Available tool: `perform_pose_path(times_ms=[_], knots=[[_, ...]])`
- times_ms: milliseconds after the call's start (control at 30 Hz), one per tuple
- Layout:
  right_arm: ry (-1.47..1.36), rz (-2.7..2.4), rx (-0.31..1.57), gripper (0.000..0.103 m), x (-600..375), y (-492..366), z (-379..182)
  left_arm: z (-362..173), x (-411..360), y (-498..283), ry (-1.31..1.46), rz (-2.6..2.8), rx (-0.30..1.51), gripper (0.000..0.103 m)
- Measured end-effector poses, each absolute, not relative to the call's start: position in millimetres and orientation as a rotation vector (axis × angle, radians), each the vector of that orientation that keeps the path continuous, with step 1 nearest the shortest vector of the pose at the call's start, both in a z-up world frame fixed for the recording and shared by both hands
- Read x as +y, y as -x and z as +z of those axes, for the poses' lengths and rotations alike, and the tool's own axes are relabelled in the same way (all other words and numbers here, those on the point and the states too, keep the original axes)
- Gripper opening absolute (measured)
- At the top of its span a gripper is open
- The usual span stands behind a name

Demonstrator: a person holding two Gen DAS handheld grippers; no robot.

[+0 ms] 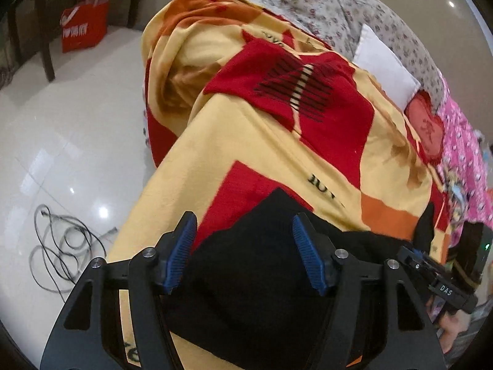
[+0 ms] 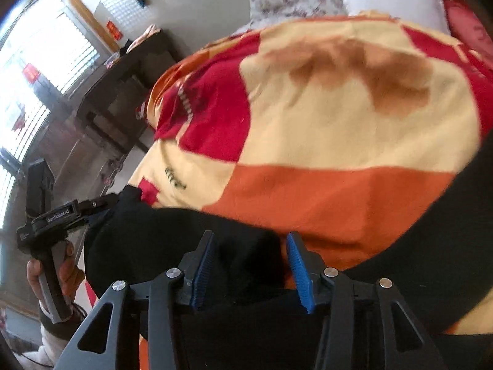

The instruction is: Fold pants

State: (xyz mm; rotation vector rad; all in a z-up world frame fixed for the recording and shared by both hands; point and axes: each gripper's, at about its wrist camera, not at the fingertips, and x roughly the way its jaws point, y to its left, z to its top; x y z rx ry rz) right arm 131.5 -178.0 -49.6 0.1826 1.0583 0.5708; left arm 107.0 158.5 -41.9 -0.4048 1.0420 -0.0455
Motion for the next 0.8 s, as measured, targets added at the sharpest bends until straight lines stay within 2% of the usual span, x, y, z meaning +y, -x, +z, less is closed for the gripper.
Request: perform_pose_path(times_ms=[33, 67, 167, 267, 500, 800], knots=[[-0.144, 0.559, 1.03, 0.032, -173, -129, -49, -41, 156, -105, 0.385, -0.039, 1.033, 0.055], [-0.122, 0.554, 0.996, 0.022, -169, -124, -46, -39, 155, -101, 0.371, -0.035, 1.021, 0.039], [-0.11, 0.55, 0.952, 0.016, -166, -115, -40, -36, 154, -93, 0.358, -0.038, 1.001, 0.013], [-0.098, 0.541, 0.899, 0.015, -167, -106, -28, -27, 156, -80, 0.366, -0.068, 0.966, 0.007], [-0.097, 0.507, 0.805, 0.015, -176, -96, -4, 1, 169, -35, 0.405, -0.096, 0.824, 0.006], [-0.11, 0.402, 0.917, 0.015, -171, -128, -54, -46, 179, -41, 0.396, 0.065, 0.903, 0.006]])
